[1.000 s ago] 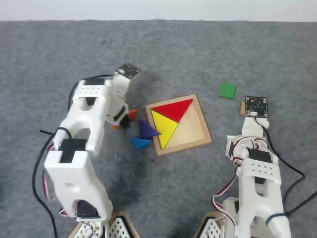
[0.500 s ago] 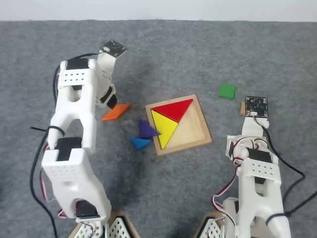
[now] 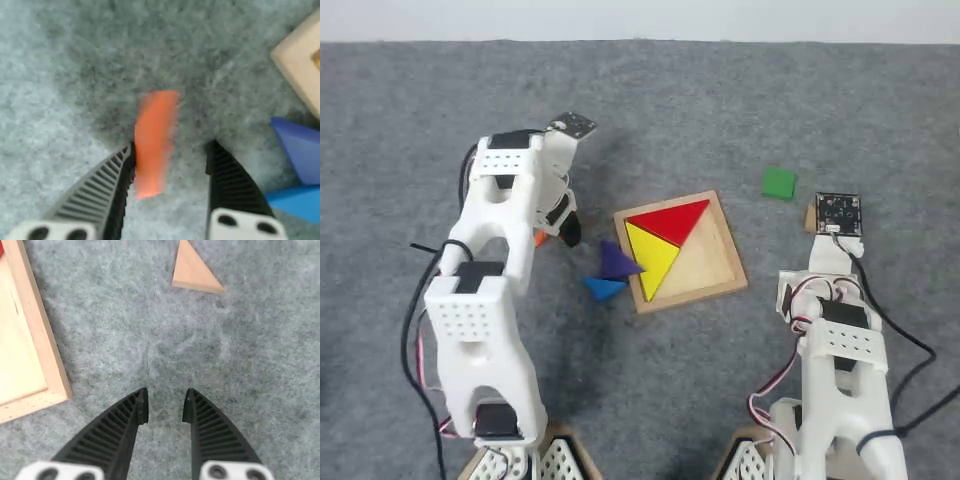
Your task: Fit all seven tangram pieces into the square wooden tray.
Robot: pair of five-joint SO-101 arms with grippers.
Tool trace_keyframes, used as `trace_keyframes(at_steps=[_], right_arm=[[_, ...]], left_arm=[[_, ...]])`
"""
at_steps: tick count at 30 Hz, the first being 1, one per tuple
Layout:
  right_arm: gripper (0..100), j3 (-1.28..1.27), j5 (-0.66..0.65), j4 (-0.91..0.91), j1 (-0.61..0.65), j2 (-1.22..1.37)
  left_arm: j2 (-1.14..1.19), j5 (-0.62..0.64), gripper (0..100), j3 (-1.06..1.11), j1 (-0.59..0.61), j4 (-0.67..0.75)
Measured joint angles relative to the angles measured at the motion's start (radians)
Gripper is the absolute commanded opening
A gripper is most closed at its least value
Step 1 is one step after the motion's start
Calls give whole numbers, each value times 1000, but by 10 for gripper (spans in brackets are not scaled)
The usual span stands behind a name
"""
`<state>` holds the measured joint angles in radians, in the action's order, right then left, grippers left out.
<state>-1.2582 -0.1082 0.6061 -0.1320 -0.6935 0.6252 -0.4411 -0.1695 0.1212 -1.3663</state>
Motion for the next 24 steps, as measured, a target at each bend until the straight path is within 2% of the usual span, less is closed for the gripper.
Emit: trace_keyframes(at_steps=[6, 14, 22, 24], right_arm=[[123, 0, 0, -3, -2, 0], [123, 0, 0, -3, -2, 0], [122, 0, 0, -3, -2, 0], [121, 0, 0, -3, 0, 0]], left_arm=[[3, 5, 228, -6, -2, 0], [-2, 21, 228, -57, -28, -75], [-100, 28, 228, -57, -34, -104], [-127, 69, 228, -57, -34, -106]])
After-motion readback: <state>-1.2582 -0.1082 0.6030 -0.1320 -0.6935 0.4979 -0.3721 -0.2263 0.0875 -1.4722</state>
